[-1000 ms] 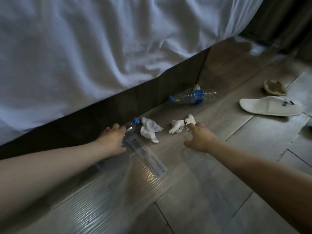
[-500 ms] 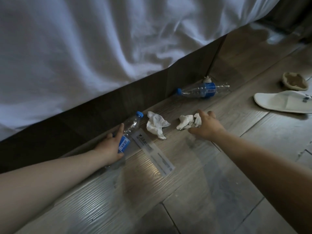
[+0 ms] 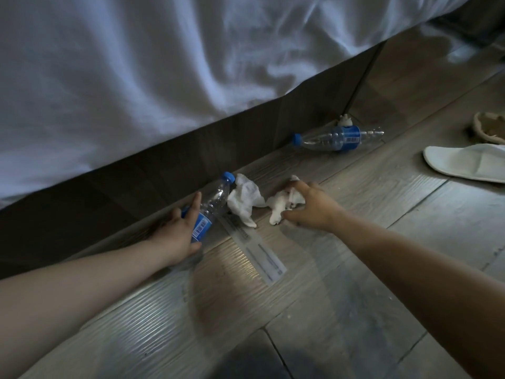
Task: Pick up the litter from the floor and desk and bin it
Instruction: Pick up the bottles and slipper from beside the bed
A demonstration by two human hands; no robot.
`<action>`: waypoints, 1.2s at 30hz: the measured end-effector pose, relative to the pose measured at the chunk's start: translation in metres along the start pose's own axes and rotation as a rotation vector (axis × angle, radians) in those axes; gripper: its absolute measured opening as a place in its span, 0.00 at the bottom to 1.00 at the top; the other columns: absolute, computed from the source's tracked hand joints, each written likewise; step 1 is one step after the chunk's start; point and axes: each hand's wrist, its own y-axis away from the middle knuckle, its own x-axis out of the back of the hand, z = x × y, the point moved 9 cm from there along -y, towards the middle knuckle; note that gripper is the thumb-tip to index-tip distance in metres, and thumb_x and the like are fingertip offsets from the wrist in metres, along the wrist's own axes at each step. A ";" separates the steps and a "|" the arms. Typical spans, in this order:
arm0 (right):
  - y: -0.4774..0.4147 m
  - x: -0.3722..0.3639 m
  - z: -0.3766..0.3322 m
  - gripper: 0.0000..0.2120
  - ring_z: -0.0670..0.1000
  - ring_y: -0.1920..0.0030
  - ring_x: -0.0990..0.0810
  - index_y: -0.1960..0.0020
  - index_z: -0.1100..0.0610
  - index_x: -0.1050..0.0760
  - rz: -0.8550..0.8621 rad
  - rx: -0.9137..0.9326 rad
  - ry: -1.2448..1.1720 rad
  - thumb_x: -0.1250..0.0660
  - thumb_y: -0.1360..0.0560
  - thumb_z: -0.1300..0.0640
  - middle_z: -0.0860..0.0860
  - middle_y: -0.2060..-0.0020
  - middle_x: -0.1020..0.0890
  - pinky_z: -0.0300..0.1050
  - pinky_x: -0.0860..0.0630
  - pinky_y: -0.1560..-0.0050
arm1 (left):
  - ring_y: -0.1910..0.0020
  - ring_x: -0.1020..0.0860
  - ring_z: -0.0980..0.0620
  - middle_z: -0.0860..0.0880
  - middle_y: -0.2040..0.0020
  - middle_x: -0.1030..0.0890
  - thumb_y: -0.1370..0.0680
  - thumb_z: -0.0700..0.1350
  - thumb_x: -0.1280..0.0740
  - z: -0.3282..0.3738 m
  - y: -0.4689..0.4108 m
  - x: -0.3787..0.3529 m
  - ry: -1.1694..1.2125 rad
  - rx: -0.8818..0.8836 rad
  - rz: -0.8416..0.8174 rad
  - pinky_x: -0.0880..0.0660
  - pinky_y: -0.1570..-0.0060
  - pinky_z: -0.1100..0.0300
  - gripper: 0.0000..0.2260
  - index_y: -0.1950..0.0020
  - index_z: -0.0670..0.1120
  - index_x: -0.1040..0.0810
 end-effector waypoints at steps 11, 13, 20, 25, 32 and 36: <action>0.000 -0.033 -0.037 0.59 0.61 0.24 0.50 0.22 0.46 0.61 -0.061 -0.017 0.044 0.28 0.39 0.31 0.56 0.23 0.52 0.60 0.43 0.26 | 0.35 0.28 0.42 0.39 0.26 0.45 0.23 0.53 0.34 -0.006 -0.007 -0.003 0.052 -0.012 0.002 0.28 0.38 0.52 0.47 0.26 0.55 0.74; -0.001 -0.030 -0.046 0.54 0.63 0.24 0.53 0.22 0.46 0.59 0.006 -0.037 -0.009 0.32 0.35 0.30 0.56 0.23 0.54 0.60 0.43 0.26 | 0.34 0.29 0.42 0.38 0.27 0.45 0.23 0.53 0.33 -0.007 -0.007 -0.002 0.067 -0.017 0.001 0.29 0.37 0.51 0.47 0.26 0.55 0.73; -0.010 -0.040 -0.055 0.43 0.66 0.25 0.51 0.22 0.47 0.54 0.125 -0.172 0.004 0.37 0.27 0.34 0.60 0.24 0.51 0.65 0.42 0.28 | 0.38 0.26 0.43 0.39 0.28 0.43 0.24 0.53 0.33 -0.007 -0.007 -0.003 0.073 -0.012 0.008 0.26 0.40 0.51 0.48 0.27 0.56 0.74; -0.004 -0.048 -0.050 0.34 0.64 0.27 0.43 0.24 0.45 0.47 0.143 -0.062 0.059 0.34 0.25 0.47 0.60 0.27 0.45 0.65 0.42 0.29 | 0.38 0.26 0.43 0.39 0.28 0.43 0.23 0.53 0.34 -0.008 -0.008 -0.004 0.063 -0.006 0.005 0.26 0.41 0.50 0.47 0.27 0.57 0.74; 0.031 -0.051 -0.047 0.24 0.59 0.32 0.36 0.28 0.45 0.33 0.031 0.115 -0.064 0.38 0.23 0.56 0.54 0.31 0.36 0.52 0.35 0.31 | 0.35 0.28 0.41 0.38 0.27 0.45 0.23 0.53 0.34 -0.006 -0.008 -0.003 0.057 -0.007 -0.001 0.27 0.39 0.51 0.47 0.27 0.55 0.74; 0.061 -0.066 -0.054 0.38 0.60 0.23 0.55 0.23 0.42 0.49 -0.037 0.064 -0.100 0.36 0.28 0.40 0.54 0.23 0.52 0.60 0.46 0.26 | 0.33 0.30 0.41 0.38 0.25 0.47 0.23 0.52 0.34 -0.007 -0.007 -0.004 0.080 0.001 -0.019 0.28 0.37 0.49 0.47 0.28 0.56 0.75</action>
